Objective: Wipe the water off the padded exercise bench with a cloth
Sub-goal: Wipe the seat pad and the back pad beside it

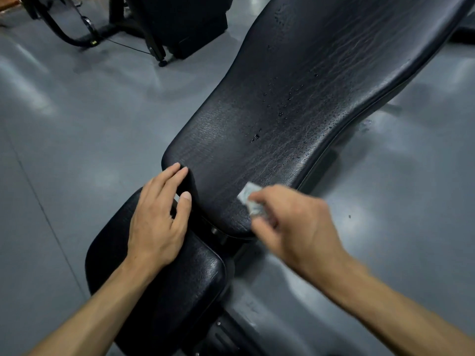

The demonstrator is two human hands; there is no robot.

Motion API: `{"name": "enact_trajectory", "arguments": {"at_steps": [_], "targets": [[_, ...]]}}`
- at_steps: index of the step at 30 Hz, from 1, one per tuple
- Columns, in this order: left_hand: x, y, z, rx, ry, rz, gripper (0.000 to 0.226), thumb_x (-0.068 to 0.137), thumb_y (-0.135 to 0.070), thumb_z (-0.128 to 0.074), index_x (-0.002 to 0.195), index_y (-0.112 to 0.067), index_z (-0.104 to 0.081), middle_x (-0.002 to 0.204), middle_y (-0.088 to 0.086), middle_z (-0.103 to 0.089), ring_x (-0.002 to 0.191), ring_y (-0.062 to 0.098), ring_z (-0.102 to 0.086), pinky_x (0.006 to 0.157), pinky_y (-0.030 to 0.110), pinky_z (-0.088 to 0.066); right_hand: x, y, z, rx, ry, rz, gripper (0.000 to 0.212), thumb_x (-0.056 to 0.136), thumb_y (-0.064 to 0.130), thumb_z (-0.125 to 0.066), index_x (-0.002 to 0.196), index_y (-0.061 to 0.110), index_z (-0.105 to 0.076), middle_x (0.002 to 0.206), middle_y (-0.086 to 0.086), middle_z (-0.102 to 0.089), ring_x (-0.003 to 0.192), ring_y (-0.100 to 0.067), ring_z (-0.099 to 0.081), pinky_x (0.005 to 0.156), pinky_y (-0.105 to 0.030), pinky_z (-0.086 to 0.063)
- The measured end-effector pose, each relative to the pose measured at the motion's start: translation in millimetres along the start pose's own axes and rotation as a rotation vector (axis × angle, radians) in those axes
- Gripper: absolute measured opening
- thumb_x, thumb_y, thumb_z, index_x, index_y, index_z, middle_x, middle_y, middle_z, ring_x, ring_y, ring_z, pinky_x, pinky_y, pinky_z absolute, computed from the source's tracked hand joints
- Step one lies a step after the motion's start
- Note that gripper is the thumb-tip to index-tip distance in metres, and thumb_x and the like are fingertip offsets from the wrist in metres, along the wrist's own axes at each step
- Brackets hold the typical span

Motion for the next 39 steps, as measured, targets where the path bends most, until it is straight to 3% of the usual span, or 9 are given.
{"name": "enact_trajectory", "arguments": {"at_steps": [4,7,10,15,18,25,29,34,39], "targets": [[0,2,0,-0.012,0.000,-0.014,0.047,0.102,-0.033,-0.044,0.147,-0.021,-0.054,0.154,-0.011,-0.046,0.138,0.015,-0.046,0.115,0.026,-0.032,-5,10,-7,-0.146,0.164,0.142,0.021,0.092,0.031,-0.051,0.089,0.017,-0.066,0.078,0.001,-0.060,0.065,-0.024,-0.064,0.047,-0.038,-0.051],[0,3,0,-0.013,-0.006,-0.018,0.047,0.103,-0.033,-0.043,0.147,-0.020,-0.054,0.154,-0.010,-0.046,0.136,0.016,-0.048,0.115,0.028,-0.033,21,-24,14,-0.187,0.029,0.038,0.025,0.091,0.032,-0.050,0.092,0.016,-0.069,0.081,-0.004,-0.066,0.071,-0.029,-0.068,0.052,-0.041,-0.054],[0,3,-1,-0.009,-0.011,-0.015,0.047,0.103,-0.032,-0.043,0.146,-0.020,-0.055,0.154,-0.009,-0.047,0.137,0.015,-0.047,0.115,0.020,-0.029,38,-46,29,-0.206,-0.062,-0.073,0.027,0.089,0.033,-0.050,0.096,0.015,-0.069,0.084,-0.005,-0.069,0.076,-0.032,-0.069,0.058,-0.043,-0.055],[1,3,0,-0.013,-0.004,-0.017,0.047,0.102,-0.031,-0.044,0.146,-0.021,-0.055,0.154,-0.010,-0.047,0.137,0.015,-0.048,0.115,0.019,-0.029,7,14,-7,-0.206,0.032,0.148,0.019,0.092,0.025,-0.052,0.080,0.016,-0.063,0.071,-0.002,-0.058,0.059,-0.026,-0.058,0.051,-0.035,-0.043],[1,3,0,-0.015,-0.001,-0.019,0.047,0.102,-0.031,-0.044,0.146,-0.020,-0.055,0.154,-0.010,-0.047,0.139,0.012,-0.045,0.116,0.018,-0.027,11,8,-7,-0.244,0.087,0.237,0.019,0.090,0.026,-0.051,0.079,0.016,-0.064,0.071,-0.001,-0.057,0.060,-0.025,-0.058,0.053,-0.036,-0.045],[-1,4,0,-0.011,0.003,-0.005,0.047,0.100,-0.029,-0.046,0.146,-0.022,-0.055,0.155,-0.014,-0.045,0.140,0.012,-0.045,0.114,0.009,-0.021,62,-69,44,-0.327,-0.065,-0.091,0.027,0.091,0.029,-0.049,0.101,0.013,-0.068,0.091,-0.009,-0.070,0.082,-0.035,-0.070,0.061,-0.045,-0.056],[0,4,0,-0.014,0.003,-0.005,0.047,0.100,-0.030,-0.046,0.146,-0.023,-0.055,0.155,-0.014,-0.045,0.141,0.011,-0.044,0.115,0.010,-0.021,42,-42,25,-0.297,-0.060,0.005,0.022,0.094,0.024,-0.049,0.096,0.012,-0.067,0.085,-0.009,-0.065,0.075,-0.033,-0.066,0.058,-0.043,-0.055],[-1,3,1,-0.003,0.010,-0.001,0.048,0.101,-0.032,-0.044,0.147,-0.024,-0.054,0.155,-0.015,-0.044,0.141,0.010,-0.043,0.114,0.007,-0.019,16,-8,5,-0.260,0.086,0.220,0.017,0.093,0.022,-0.051,0.086,0.014,-0.065,0.076,-0.003,-0.057,0.066,-0.026,-0.058,0.057,-0.039,-0.047],[-2,1,1,0.001,0.004,0.011,0.048,0.101,-0.034,-0.043,0.147,-0.025,-0.054,0.155,-0.015,-0.044,0.139,0.012,-0.045,0.112,0.006,-0.019,62,-72,44,-0.316,-0.018,-0.035,0.030,0.093,0.031,-0.045,0.101,0.012,-0.068,0.091,-0.011,-0.069,0.081,-0.036,-0.069,0.062,-0.046,-0.057]]}}
Point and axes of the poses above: each hand's wrist, its own x-axis towards the middle knuckle, its own z-axis out of the back of the hand, y = z × x, the point moved 3 cm from there along x, towards the middle knuckle
